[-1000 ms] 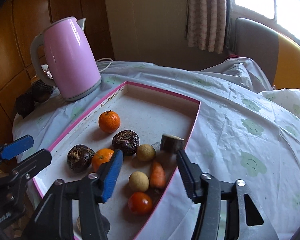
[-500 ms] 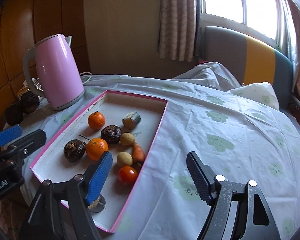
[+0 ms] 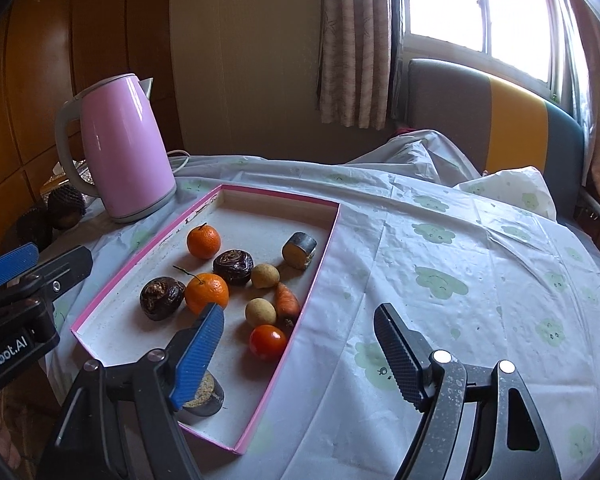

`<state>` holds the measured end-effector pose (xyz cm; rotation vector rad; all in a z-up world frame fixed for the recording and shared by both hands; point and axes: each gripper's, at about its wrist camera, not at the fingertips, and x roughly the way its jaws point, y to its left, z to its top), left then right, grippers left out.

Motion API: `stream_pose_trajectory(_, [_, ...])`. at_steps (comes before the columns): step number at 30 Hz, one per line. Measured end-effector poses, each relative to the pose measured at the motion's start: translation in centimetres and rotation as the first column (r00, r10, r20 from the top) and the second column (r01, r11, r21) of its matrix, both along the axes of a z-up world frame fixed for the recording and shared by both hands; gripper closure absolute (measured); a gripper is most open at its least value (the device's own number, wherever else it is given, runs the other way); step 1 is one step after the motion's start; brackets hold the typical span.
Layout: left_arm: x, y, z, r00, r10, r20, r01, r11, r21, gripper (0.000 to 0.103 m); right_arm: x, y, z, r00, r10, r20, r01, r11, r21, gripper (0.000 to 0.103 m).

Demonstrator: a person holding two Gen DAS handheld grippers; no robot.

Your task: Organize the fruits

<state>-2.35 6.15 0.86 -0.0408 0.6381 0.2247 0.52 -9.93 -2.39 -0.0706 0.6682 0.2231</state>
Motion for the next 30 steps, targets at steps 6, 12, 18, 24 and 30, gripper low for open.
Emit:
stream_pose_trajectory(6, [0.11,0.35,-0.19,1.000,0.002,-0.012,-0.002,1.000,-0.019,0.031,-0.08,0.27,0.07,1.000,0.003,0.007,-0.003,1.000,-0.012,0.023])
stream_pose_trajectory(12, [0.15,0.41,-0.27,1.000,0.001,-0.014,-0.001,1.000,-0.022,0.031,-0.07,0.51,-0.04,1.000,0.012,0.005,-0.012,1.000,-0.017,0.022])
stream_pose_trajectory(18, [0.11,0.50,-0.26,1.000,0.001,-0.015,-0.001,1.000,-0.029,0.031,0.01,0.62,-0.19,1.000,0.013,0.000,-0.013,1.000,-0.015,0.021])
stream_pose_trajectory(24, [0.01,0.39,-0.17,1.000,0.000,-0.010,0.000,1.000,-0.025,0.031,-0.01,0.65,-0.29,1.000,0.015,0.001,-0.015,1.000,-0.014,0.021])
stream_pose_trajectory(30, [0.14,0.50,-0.26,1.000,-0.006,-0.020,0.005,0.999,-0.039,0.031,0.00,0.77,-0.36,1.000,0.018,-0.003,-0.018,1.000,-0.014,0.021])
